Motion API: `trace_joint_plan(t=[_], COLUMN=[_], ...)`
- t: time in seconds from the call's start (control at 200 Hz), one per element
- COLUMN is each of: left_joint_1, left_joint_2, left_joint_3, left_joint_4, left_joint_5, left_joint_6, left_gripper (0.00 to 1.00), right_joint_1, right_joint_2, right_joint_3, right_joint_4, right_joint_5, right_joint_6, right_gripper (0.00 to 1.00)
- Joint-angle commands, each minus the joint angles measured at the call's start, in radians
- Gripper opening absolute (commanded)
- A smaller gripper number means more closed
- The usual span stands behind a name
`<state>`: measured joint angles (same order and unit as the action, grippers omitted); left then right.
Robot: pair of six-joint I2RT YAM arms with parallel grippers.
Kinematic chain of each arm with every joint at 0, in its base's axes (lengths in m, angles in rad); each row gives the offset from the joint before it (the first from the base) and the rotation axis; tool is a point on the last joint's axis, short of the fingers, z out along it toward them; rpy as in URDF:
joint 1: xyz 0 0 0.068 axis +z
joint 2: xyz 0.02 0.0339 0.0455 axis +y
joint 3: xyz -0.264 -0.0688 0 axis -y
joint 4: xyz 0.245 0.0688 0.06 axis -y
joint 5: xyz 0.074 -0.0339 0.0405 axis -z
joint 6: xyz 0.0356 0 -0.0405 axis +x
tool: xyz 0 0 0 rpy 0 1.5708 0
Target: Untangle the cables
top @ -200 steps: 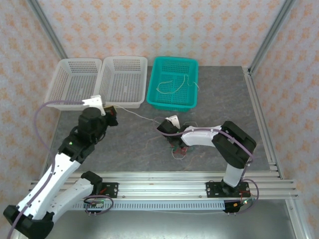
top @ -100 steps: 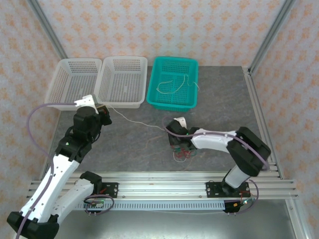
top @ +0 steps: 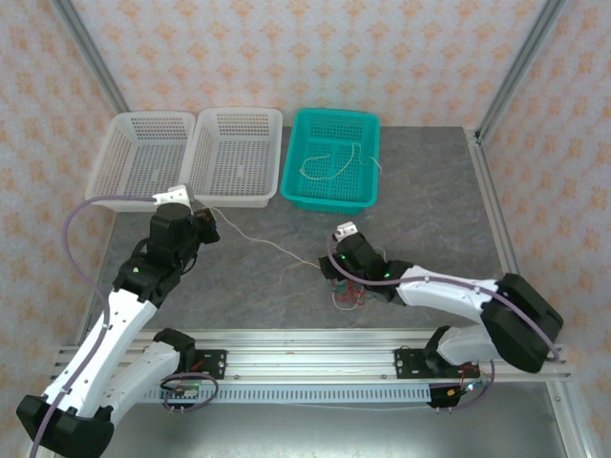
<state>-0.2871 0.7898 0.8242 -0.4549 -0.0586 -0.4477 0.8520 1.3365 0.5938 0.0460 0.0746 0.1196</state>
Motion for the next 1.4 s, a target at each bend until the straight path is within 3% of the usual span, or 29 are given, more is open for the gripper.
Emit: trace_joint_plan(t=[0.0,0.17,0.33,0.455,0.576,0.711,0.816,0.921,1.061,1.246,1.396], left_joint_1=[0.005,0.008,0.046,0.149,0.316,0.520,0.591,0.593,0.591,0.567,0.475], left_joint_2=[-0.004,0.036,0.047,0.052,0.039,0.030,0.056,0.066,0.102,0.144,0.117], left_joint_3=[0.081,0.159,0.223,0.272,0.308,0.320,0.328,0.282,0.205,0.159,0.157], left_joint_4=[-0.053,-0.091,-0.125,-0.156,-0.172,-0.145,-0.146,-0.092,0.000,-0.021,0.016], left_joint_5=[-0.100,-0.143,-0.227,-0.232,-0.202,-0.044,0.047,0.185,0.437,0.551,0.636], left_joint_6=[0.018,0.079,0.133,0.140,0.117,0.069,0.042,0.021,-0.002,0.010,0.005], left_gripper=[0.00,0.00,0.00,0.00,0.00,0.00,0.00,0.00,0.00,0.00,0.00], right_joint_1=[-0.004,-0.025,-0.117,-0.144,-0.174,-0.207,-0.224,-0.225,-0.225,-0.225,-0.223], right_joint_2=[0.082,0.168,0.223,0.216,0.193,0.169,0.156,0.129,0.008,-0.232,-0.341], right_joint_3=[0.030,0.011,0.018,0.017,0.004,-0.025,-0.041,-0.035,0.023,0.049,0.026], right_joint_4=[-0.019,-0.011,-0.105,-0.180,-0.239,-0.258,-0.262,-0.252,-0.254,-0.170,0.022], right_joint_5=[0.072,0.042,0.014,0.092,0.169,0.207,0.222,0.194,0.063,-0.010,-0.299], right_joint_6=[0.056,0.151,0.308,0.384,0.452,0.505,0.531,0.510,0.399,0.290,0.156], right_gripper=[0.62,0.53,0.47,0.49,0.56,0.57,0.58,0.59,0.76,0.88,0.88])
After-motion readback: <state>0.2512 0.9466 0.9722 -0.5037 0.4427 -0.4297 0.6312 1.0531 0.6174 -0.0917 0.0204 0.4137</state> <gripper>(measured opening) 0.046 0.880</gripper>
